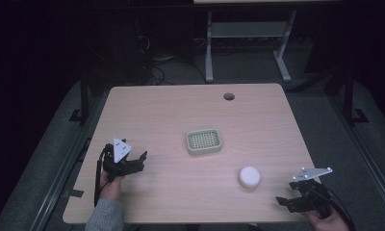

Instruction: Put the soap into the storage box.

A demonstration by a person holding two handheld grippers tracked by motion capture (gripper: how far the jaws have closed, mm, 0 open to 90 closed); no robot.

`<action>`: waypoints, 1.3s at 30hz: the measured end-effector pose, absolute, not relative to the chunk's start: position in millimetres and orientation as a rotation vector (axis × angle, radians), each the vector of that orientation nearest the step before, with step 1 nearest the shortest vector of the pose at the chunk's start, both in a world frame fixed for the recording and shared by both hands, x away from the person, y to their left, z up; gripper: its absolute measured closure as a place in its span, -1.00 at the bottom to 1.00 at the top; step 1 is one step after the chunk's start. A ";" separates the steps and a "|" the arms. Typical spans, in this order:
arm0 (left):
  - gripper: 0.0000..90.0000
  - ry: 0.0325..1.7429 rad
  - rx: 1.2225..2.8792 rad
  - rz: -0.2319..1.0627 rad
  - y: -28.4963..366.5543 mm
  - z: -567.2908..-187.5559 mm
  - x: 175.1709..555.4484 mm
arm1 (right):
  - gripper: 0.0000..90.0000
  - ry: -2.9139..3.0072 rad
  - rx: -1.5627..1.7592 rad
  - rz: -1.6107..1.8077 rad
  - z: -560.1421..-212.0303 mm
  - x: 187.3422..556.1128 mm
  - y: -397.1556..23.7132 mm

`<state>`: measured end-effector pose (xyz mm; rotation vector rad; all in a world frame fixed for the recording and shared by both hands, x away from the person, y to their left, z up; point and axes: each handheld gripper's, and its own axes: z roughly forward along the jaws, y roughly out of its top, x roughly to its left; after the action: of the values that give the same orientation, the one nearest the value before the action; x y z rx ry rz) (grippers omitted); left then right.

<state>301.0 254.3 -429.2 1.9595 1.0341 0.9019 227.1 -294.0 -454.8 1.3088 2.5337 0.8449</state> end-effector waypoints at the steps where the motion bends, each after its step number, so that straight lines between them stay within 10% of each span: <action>1: -0.67 1.034 1.959 0.902 254.3 -429.2 301.0 | -0.51 2.534 1.309 0.845 -454.8 227.1 -294.0; 39: -0.67 1.045 1.936 0.902 259.0 -427.7 299.5 | -0.57 2.663 1.146 0.731 -416.2 245.4 -259.6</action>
<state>299.5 259.0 -427.7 1.9364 1.0449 0.9017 245.4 -259.6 -416.2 1.1462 2.6626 0.7309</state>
